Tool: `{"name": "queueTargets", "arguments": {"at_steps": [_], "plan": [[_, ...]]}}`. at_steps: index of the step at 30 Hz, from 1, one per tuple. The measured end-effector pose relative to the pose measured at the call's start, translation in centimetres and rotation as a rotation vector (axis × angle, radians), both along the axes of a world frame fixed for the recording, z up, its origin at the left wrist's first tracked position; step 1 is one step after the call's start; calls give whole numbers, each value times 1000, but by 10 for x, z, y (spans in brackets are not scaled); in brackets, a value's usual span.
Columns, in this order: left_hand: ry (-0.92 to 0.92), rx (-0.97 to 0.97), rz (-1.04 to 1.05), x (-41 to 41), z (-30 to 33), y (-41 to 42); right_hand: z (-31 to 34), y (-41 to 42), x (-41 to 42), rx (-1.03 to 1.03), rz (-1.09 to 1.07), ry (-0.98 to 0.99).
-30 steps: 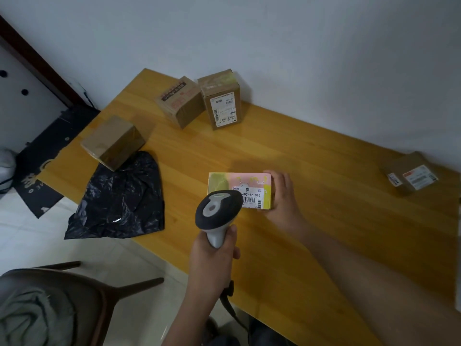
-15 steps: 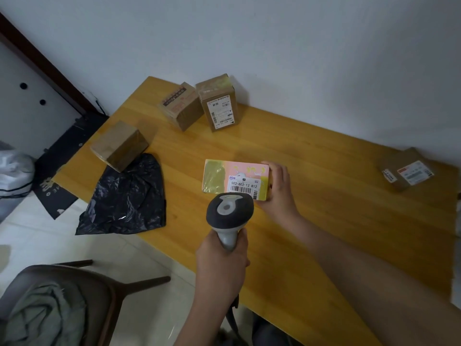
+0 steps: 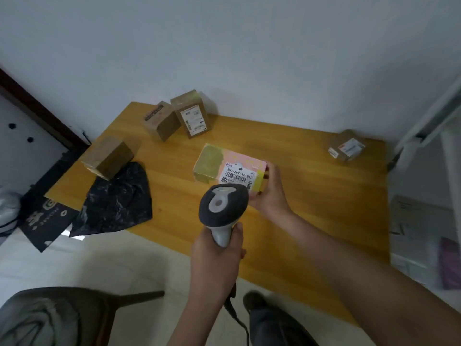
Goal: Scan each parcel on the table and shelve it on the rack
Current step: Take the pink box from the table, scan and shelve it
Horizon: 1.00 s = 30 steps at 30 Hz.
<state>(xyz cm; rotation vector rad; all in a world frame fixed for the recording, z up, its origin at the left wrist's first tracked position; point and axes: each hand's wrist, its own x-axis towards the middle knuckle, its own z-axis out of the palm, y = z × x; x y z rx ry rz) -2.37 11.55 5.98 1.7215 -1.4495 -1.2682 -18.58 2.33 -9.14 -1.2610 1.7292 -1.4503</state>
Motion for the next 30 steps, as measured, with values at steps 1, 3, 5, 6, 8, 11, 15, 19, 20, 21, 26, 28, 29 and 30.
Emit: {"name": "queueTargets", "arguments": {"at_steps": [1, 3, 5, 6, 8, 11, 15, 19, 20, 21, 26, 28, 29, 30], "plan": [[17, -25, -5, -1, 1, 17, 5, 20, -3, 12, 0, -38], [63, -68, -21, -7, 6, 56, 17, 67, -12, 40, 11, -106], [110, -105, -44, -15, 11, 99, 29, 121, -21, 58, 34, -139], [131, -122, -57, -21, 14, 121, 35, 150, -26, 63, 40, -151], [176, -154, -102, -33, 21, 167, 41, 213, -35, 81, 32, -184], [205, -157, -203, -56, 30, 230, 44, 310, -58, 157, -30, -279], [258, -152, -363, -96, 41, 295, 54, 425, -98, 210, -162, -376], [331, -186, -489, -143, 53, 347, 69, 515, -146, 196, -331, -408], [349, -185, -524, -155, 55, 359, 71, 534, -158, 186, -373, -422], [359, -184, -561, -168, 57, 370, 76, 551, -170, 168, -432, -439], [342, -247, -749, -236, 61, 424, 90, 623, -237, -22, -715, -576], [353, -251, -796, -270, 61, 451, 94, 653, -272, -105, -789, -664], [364, -242, -800, -280, 61, 458, 96, 661, -284, -122, -813, -690], [377, -241, -806, -292, 62, 465, 98, 670, -297, -142, -833, -713]]}}
